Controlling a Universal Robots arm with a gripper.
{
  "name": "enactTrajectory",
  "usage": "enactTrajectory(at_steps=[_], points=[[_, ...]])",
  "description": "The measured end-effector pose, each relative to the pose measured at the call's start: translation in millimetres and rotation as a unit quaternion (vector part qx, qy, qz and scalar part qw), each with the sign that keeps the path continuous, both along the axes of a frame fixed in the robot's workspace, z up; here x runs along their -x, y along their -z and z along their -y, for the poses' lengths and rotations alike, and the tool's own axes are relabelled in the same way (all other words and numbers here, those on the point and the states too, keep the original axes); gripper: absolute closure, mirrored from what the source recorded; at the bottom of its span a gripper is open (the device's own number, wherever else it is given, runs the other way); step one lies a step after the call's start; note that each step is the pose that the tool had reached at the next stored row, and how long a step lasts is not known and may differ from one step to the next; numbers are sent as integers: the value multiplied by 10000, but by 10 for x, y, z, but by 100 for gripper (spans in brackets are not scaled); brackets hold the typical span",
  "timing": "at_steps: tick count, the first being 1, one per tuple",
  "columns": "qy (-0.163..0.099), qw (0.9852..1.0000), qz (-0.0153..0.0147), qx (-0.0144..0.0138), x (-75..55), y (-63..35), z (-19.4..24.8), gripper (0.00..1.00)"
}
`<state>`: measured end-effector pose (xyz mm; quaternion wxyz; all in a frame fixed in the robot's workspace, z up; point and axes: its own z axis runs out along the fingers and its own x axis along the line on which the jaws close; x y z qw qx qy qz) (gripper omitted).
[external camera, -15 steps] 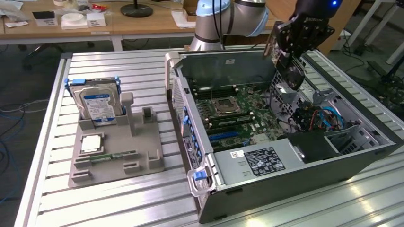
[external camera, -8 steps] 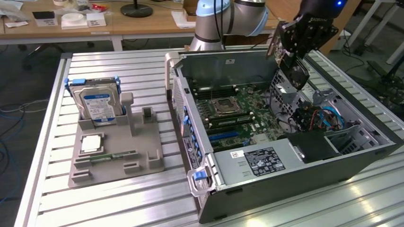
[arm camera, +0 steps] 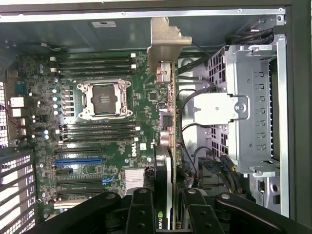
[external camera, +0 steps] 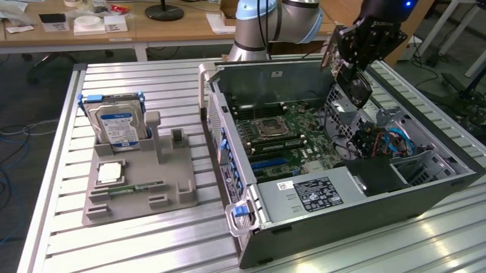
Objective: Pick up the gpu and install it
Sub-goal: 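Insert the gpu into the slot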
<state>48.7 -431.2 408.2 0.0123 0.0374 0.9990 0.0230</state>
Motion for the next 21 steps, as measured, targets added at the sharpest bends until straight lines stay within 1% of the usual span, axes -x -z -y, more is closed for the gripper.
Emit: enactTrajectory(at_steps=[5,12,16,21], points=[[-14,10000,0,0,0,0,0,73],[-259,9997,0,0,0,0,0,73],[-461,9989,0,0,0,0,0,73],[-710,9975,0,0,0,0,0,73]])
